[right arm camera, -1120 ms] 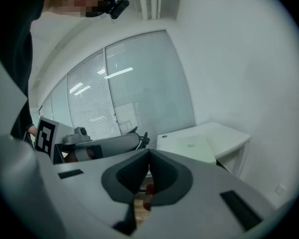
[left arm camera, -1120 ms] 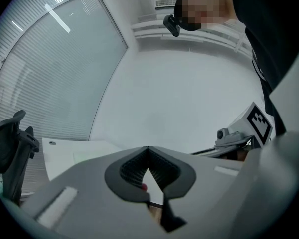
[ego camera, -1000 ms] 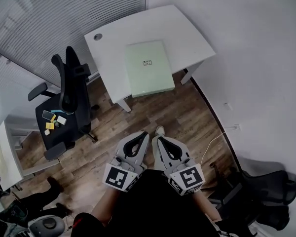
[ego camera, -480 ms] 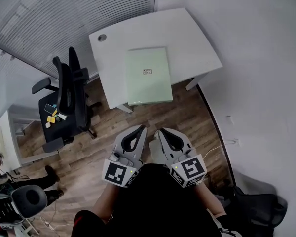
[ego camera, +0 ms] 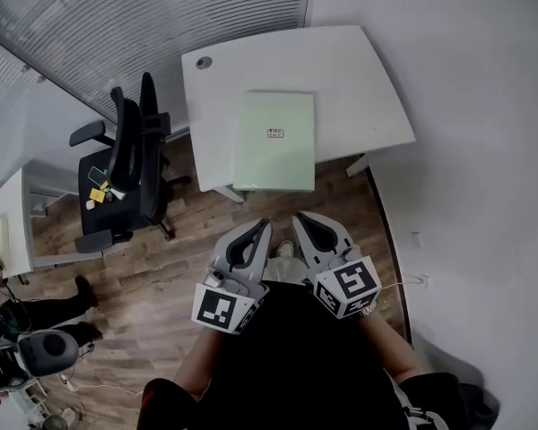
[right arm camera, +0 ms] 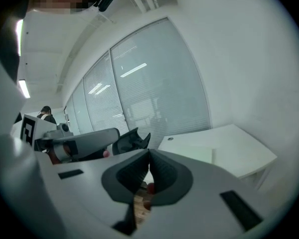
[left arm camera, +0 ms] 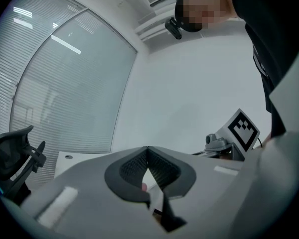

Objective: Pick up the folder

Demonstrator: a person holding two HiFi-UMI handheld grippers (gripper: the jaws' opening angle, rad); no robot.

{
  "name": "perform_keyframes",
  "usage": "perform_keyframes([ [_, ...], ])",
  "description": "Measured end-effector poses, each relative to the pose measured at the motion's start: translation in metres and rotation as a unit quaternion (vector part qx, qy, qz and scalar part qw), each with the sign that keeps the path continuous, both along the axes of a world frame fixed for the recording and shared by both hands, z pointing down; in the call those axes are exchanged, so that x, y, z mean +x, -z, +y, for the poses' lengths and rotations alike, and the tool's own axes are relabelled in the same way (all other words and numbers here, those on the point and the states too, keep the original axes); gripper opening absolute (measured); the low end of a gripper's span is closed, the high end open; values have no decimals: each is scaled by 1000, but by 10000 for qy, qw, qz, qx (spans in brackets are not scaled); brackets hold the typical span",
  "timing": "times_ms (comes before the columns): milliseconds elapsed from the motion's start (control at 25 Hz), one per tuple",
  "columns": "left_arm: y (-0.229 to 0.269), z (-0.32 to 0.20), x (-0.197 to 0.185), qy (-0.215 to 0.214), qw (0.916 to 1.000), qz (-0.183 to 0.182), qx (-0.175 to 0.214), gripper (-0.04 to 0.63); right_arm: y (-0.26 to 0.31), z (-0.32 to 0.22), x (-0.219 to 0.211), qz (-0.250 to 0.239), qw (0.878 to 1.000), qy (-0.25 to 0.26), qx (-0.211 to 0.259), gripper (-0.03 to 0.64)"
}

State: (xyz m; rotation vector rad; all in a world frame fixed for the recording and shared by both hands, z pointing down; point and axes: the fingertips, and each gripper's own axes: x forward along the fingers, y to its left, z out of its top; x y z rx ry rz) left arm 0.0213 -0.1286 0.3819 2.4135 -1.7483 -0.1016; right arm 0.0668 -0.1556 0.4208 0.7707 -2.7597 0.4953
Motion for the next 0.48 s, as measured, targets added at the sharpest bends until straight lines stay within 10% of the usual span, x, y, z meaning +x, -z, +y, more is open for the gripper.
perform_keyframes([
  [480,-18,-35,6,-88,9998,52,-145,5,-38,-51,7,71,9998,-138,-103,0],
])
